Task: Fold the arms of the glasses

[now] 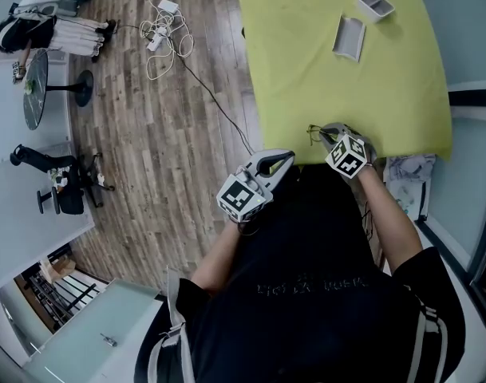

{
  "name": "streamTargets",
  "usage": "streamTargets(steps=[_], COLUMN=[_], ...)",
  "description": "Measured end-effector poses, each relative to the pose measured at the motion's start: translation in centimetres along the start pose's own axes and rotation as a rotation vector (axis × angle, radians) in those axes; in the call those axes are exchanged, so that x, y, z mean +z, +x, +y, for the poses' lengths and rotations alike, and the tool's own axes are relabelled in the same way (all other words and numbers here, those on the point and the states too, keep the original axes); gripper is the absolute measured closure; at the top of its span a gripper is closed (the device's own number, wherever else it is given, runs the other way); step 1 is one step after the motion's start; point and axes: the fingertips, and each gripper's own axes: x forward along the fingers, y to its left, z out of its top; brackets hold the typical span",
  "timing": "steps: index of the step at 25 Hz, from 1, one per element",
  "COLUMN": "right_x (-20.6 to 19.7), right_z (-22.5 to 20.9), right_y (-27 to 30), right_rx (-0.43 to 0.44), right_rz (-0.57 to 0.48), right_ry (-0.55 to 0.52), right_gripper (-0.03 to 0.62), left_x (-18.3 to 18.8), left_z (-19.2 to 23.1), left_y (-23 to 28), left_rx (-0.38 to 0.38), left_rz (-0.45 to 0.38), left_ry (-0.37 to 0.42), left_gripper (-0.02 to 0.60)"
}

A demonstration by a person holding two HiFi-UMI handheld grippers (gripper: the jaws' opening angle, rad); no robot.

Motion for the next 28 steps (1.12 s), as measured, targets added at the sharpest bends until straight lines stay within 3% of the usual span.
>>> streamTargets(steps=[11,28], right_x=[2.4,4.0], right_z=[1.7,3.9], right_y=[-3.6,-4.8], right_rx=[-0.01,-0.022], right_rz=[-0.128,-0.143], right_ry=[0.178,0.19], right_gripper=[0.56,0.56], left_x=[0.7,0.3], left_z=[0.6,1.7], left_y=[0.2,-0.7], left_rx=[-0.012,0.0], left_rz=[-0.042,-0.059], left_ry=[-0.022,-0.034], left_gripper=[0.563,0.563])
